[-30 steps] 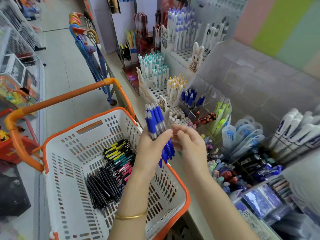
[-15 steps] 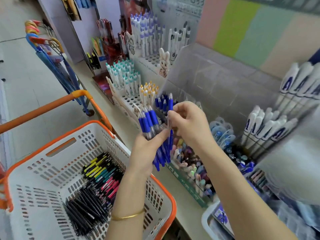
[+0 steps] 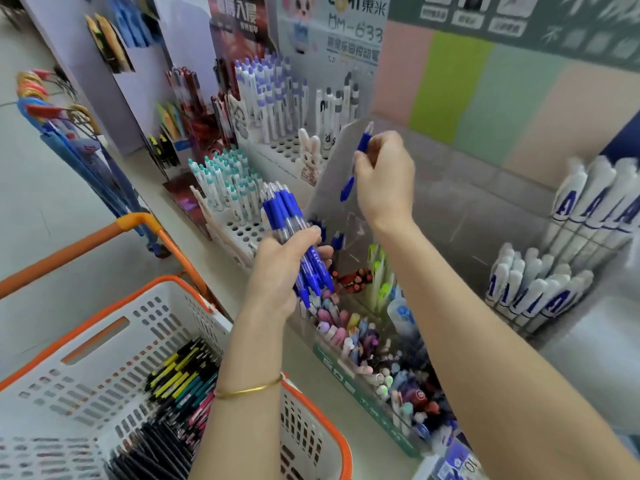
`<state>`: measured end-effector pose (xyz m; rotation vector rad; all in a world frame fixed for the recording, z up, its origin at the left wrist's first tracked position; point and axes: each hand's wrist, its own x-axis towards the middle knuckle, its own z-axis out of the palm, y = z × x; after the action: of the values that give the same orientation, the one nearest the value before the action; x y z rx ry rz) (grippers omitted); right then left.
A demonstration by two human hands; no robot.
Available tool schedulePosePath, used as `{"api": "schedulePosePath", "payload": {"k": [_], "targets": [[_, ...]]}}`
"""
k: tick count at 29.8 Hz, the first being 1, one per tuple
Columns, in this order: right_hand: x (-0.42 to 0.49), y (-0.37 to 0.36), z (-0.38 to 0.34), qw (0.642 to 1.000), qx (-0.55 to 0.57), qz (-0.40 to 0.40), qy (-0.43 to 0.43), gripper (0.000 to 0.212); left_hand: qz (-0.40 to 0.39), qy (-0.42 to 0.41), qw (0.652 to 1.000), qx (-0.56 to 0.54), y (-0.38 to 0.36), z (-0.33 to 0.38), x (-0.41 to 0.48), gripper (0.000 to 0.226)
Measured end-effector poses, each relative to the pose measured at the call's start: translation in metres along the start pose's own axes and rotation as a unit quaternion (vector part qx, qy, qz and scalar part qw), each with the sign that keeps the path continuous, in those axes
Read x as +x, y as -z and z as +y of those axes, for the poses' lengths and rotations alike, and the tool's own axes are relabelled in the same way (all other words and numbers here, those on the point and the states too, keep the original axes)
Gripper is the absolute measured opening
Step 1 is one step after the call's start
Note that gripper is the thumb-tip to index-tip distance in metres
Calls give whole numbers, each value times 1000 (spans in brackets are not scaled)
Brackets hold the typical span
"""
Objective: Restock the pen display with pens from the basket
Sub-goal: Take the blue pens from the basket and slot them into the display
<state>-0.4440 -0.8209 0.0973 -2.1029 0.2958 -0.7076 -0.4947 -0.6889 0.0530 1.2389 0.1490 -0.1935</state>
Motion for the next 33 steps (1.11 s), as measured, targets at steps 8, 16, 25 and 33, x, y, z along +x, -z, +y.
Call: {"api": "schedulePosePath", "payload": {"k": [8, 16, 25, 33], "targets": [[8, -24, 9, 961, -258, -98, -2, 7, -27, 4, 1000, 1, -8, 3, 17, 8], [-2, -7, 9, 983, -168, -72, 0, 17, -62, 8, 998, 0, -13, 3, 28, 7], [1, 6, 3, 979, 63, -184, -55, 27, -103, 27, 994, -7, -18, 5, 35, 7], [11, -12, 9, 994, 59, 61, 69, 19, -29, 41, 999, 11, -9, 1, 41, 7]]}}
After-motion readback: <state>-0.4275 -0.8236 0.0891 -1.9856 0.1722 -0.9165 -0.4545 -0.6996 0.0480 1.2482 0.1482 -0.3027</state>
